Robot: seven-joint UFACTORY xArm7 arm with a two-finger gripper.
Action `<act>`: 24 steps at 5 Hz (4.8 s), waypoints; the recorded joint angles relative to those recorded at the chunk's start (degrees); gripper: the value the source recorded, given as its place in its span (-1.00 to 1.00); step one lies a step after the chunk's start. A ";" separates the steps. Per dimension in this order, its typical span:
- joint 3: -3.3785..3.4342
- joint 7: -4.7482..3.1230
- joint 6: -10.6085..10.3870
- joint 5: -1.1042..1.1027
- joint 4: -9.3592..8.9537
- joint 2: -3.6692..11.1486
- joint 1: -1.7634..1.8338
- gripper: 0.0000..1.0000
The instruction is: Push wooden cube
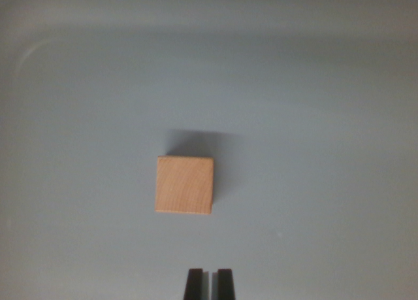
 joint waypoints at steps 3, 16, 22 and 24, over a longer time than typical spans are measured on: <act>0.27 1.24 -5.54 -0.41 -4.50 1.34 0.45 -1.00; 0.99 4.62 -20.66 -1.53 -16.75 5.00 1.69 -1.00; 1.28 5.94 -26.54 -1.97 -21.52 6.43 2.17 -1.00; 1.35 6.28 -28.07 -2.08 -22.76 6.80 2.29 -1.00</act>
